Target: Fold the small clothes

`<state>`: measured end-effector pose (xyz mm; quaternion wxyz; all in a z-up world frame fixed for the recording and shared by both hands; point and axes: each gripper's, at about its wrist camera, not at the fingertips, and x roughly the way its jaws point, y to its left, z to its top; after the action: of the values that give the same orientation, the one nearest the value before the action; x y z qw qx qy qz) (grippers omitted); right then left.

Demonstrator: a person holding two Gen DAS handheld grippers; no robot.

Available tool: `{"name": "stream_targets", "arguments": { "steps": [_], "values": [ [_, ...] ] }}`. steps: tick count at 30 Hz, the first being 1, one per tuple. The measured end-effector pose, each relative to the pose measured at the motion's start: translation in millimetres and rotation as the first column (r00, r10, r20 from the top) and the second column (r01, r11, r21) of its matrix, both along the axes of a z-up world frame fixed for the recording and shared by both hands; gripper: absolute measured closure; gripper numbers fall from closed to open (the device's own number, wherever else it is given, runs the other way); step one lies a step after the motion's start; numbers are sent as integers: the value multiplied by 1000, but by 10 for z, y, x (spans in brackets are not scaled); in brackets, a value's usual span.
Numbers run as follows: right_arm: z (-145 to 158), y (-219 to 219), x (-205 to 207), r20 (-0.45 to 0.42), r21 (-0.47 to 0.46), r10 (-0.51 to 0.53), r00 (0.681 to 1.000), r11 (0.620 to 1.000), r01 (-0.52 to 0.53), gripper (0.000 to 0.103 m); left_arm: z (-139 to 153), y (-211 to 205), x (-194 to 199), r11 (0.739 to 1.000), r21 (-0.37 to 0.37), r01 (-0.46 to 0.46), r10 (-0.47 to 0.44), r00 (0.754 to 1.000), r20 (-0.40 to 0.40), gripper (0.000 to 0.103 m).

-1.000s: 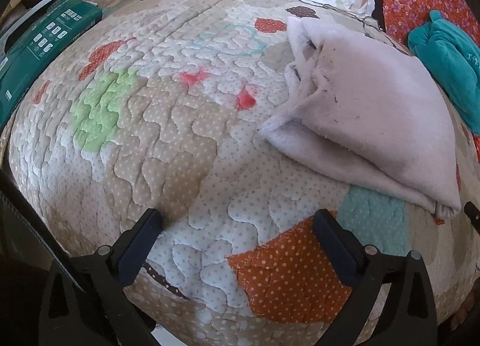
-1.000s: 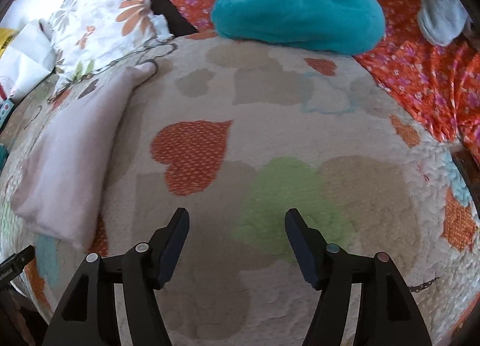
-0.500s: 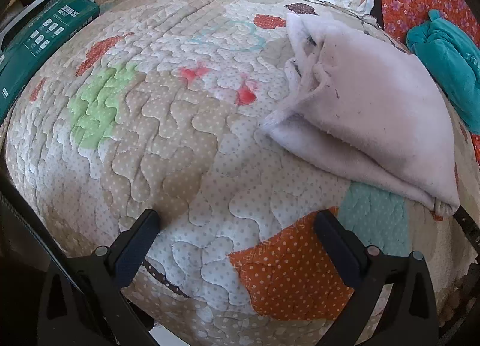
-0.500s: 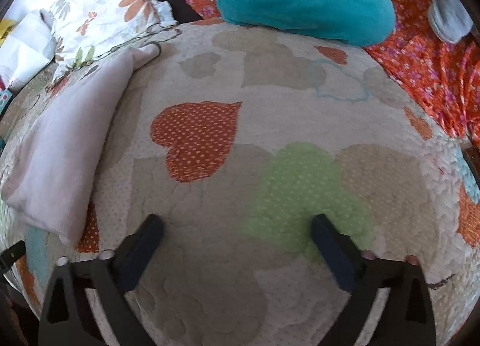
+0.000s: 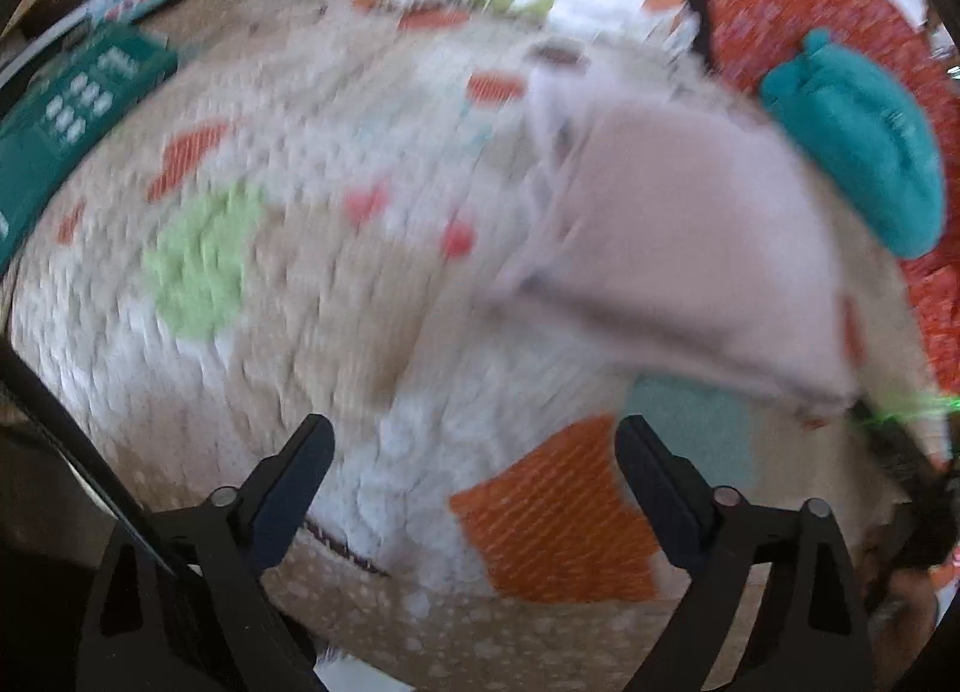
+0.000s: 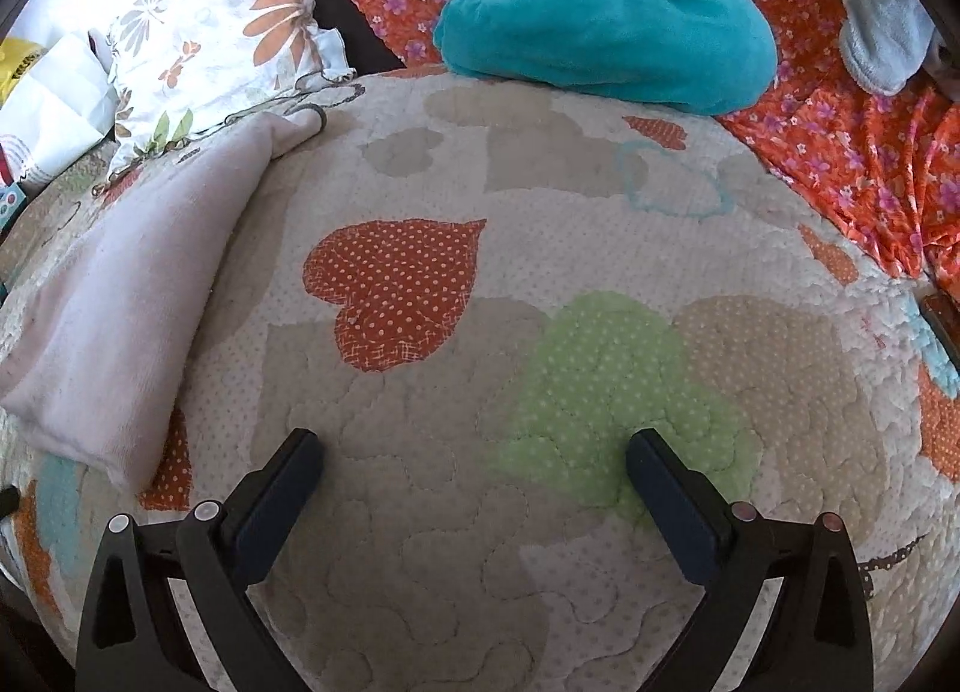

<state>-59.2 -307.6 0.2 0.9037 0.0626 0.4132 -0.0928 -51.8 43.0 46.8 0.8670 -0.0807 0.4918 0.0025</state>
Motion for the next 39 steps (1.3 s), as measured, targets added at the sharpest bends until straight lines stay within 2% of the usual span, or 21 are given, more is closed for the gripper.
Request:
{"name": "stream_targets", "arguments": {
  "steps": [3,5,8,13,17,22,26,34,39],
  "values": [
    [-7,21,-6,7,-13,-4,1000,1000,4,0,275,-5,131,999,17,34,-36,996,78,13],
    [-10,19,-10,13,-15,-4,1000,1000,4,0,355,-6,303,999,25,43,-45,995,90,15],
    [-15,10,-16,22,-15,-3,1000,1000,3,0,389,4,632,998,-11,54,-53,995,79,22],
    [-20,16,-37,37,-19,-3,999,1000,4,0,285,-102,1034,998,6,62,-62,997,54,25],
    [-20,19,-44,44,-21,-3,999,1000,4,0,-39,-116,1295,994,88,64,-60,997,-49,25],
    [-25,27,-54,51,-16,-10,999,1000,11,0,-218,8,1292,999,15,47,-46,997,-55,19],
    [-23,33,-42,45,-19,-21,999,1000,22,0,-232,58,1337,999,-40,15,-18,995,-94,19],
    [-33,40,-37,54,-36,-20,998,999,22,0,-93,80,1282,995,-98,23,-33,994,-100,19],
    [0,33,11,14,-38,-14,1000,999,15,0,29,157,1195,997,-80,15,-19,998,-55,19]
  ]
}}
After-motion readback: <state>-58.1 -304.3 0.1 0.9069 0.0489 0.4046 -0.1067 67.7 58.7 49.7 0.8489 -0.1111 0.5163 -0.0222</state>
